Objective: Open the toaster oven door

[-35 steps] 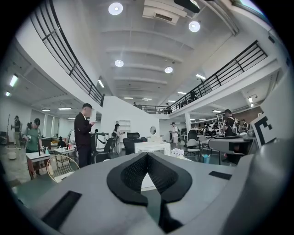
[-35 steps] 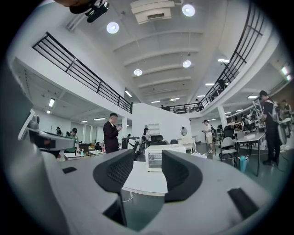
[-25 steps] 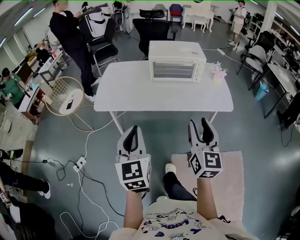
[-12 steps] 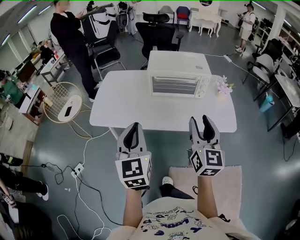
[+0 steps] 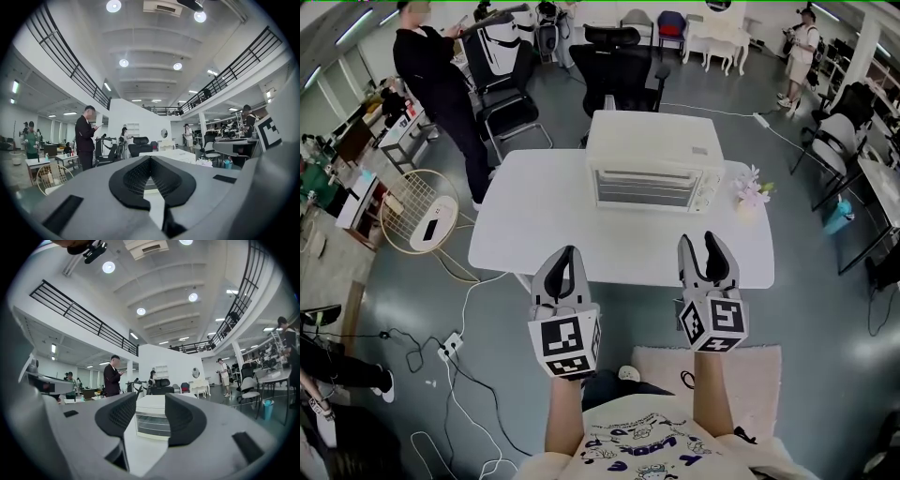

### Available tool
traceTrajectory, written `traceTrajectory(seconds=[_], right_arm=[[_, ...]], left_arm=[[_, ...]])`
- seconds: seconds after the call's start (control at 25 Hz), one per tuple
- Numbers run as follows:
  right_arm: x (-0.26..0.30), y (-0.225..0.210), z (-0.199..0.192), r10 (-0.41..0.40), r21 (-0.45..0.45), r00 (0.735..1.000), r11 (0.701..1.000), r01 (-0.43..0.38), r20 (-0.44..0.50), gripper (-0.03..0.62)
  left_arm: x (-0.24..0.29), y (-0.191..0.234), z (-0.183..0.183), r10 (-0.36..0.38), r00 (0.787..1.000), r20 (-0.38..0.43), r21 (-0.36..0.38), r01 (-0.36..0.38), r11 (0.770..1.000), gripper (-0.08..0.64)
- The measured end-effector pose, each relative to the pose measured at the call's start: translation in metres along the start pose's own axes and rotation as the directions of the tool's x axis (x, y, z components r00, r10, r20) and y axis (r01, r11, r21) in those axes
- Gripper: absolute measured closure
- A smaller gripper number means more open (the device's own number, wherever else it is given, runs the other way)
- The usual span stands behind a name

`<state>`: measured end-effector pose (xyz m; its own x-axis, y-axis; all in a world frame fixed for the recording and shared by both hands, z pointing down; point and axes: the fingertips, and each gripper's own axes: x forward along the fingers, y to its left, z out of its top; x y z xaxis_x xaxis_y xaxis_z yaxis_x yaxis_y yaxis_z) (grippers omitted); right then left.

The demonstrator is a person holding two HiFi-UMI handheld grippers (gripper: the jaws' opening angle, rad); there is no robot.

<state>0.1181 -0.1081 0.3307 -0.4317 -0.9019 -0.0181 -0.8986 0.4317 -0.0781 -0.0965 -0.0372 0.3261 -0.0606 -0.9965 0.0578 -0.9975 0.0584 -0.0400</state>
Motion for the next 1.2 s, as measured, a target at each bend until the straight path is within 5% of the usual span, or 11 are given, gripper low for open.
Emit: traceTrajectory(seconds=[0.4, 1.2], right_arm=[[0.048, -0.026, -0.015, -0.019, 0.011, 0.999, 1.000, 0.020, -0.038, 0.402], [0.183, -0.091, -0.023, -0.165, -0.005, 0.983, 0.986, 0.165, -0.082, 0.401]], left_arm=[[0.059, 0.002, -0.011, -0.007, 0.999, -0.039, -0.002, 0.007, 1.000, 0.555], [0.236, 0.012, -0.001, -0.137, 0.990, -0.033, -0.004, 0.137, 0.991, 0.555]])
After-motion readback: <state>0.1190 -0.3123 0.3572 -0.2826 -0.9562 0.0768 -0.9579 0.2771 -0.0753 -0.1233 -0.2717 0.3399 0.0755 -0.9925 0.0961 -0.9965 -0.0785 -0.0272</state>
